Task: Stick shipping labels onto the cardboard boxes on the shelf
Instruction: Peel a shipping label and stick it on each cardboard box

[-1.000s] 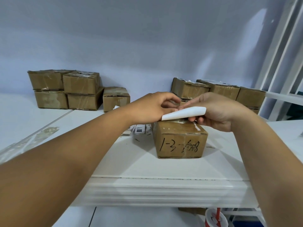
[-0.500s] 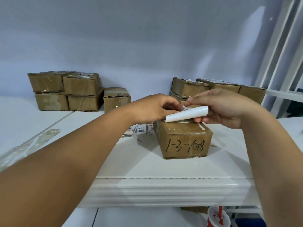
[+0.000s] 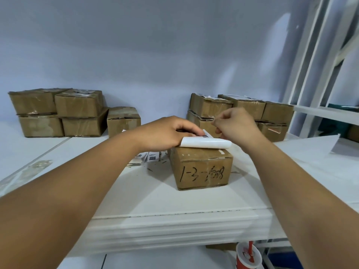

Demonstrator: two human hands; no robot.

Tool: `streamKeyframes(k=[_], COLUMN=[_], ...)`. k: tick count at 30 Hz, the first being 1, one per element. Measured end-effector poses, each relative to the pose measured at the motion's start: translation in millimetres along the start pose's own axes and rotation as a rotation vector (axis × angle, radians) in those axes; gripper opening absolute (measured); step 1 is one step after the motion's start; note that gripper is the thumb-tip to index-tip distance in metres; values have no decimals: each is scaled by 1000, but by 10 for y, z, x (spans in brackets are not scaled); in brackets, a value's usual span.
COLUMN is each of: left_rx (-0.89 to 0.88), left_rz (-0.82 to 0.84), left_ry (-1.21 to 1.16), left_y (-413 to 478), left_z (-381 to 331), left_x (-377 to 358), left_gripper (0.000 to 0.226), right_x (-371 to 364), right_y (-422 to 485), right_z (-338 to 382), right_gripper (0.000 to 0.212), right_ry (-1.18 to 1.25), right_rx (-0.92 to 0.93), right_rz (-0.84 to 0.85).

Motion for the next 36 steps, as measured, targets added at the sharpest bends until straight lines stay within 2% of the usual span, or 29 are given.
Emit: streamKeyframes(k=[4, 8, 13, 15, 19, 22, 25, 28, 36], left_rx=[3, 6, -25, -44, -100, -134, -154, -190, -231], left_rz=[29, 43, 69, 95, 114, 130, 180, 243, 372], left_ry=[6, 7, -14, -19, 8, -16, -69, -100, -95], left_y=[-20, -35, -63, -87, -101, -120, -159, -211, -289], left_z=[-17, -30, -83, -113, -182, -269, -344, -418, -463], left_x=[-17, -12, -34, -66, -120, -142, -176, -234, -276], left_gripper=[24, 26, 26, 35, 44, 38, 41, 35, 31], right_x=[-180, -355, -429, -462, -497, -507, -524, -551, -567], right_y=[-110, -187, -210, -215, -198, -188, -199, -191, -180], right_z=[73, 38, 2, -21, -55, -77, -61, -73, -64], right_gripper=[14, 13, 18, 20, 19, 14, 11, 21, 16], right_ry=[197, 209, 262, 266, 238, 230, 223, 231, 230], right_rx=[-14, -33, -74, -95, -99, -105, -97, -108, -90], right_rz=[166, 319, 388, 416, 421, 420, 432, 433, 425])
Point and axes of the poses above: each hand's wrist, its own y-axis towards the middle knuckle, its own x-axis out of the back of the hand, z = x × y, the point moved 10 cm from there along y, towards the middle knuckle, and after that the axes turned 11 degrees about -z, right-handed, at the moved point
